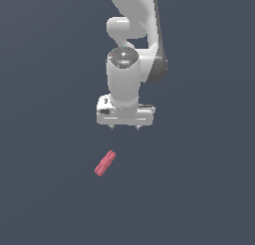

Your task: Pick up the object and move it to a goal position.

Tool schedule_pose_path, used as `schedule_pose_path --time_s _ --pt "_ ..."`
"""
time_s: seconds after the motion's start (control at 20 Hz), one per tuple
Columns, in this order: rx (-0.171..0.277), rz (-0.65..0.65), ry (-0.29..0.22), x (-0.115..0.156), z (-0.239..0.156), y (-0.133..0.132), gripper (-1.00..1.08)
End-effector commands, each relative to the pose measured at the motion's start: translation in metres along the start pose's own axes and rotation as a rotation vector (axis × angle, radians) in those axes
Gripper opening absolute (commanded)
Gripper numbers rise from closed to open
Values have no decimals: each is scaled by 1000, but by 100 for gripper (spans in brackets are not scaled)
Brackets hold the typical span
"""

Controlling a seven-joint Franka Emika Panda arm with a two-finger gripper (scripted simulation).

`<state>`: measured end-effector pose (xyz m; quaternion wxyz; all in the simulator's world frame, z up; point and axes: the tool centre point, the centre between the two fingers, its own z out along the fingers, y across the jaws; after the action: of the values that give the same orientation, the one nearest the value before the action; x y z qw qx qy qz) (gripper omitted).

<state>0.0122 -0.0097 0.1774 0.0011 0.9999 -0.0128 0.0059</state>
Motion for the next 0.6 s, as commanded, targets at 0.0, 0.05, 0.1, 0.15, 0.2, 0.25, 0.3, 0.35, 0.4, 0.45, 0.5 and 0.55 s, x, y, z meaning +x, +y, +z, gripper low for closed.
schedule_pose_path --time_s 0.0,0.05,0.1,0.15,0.2,0.25,0.3,0.35,0.4,0.45,0.5,0.55 --pt "0 0 0 0 0 0 100" --pt "0 -1 0 0 0 0 100" --pt "0 -3 1 0 -1 0 100" --pt "-1 -6 2 1 -2 -1 100" --pt "-2 -11 4 1 -4 -2 100" --pt "-2 -18 6 1 -6 -3 100" --pt "-3 -25 9 1 -8 -4 100" --pt "-4 -32 10 1 -10 -5 100" --pt "-4 -37 12 1 -11 -6 100" --pt "-5 -41 12 1 -12 -6 100" --pt "-5 -43 12 0 -12 -7 100" --pt "-5 -43 12 0 -12 -7 100"
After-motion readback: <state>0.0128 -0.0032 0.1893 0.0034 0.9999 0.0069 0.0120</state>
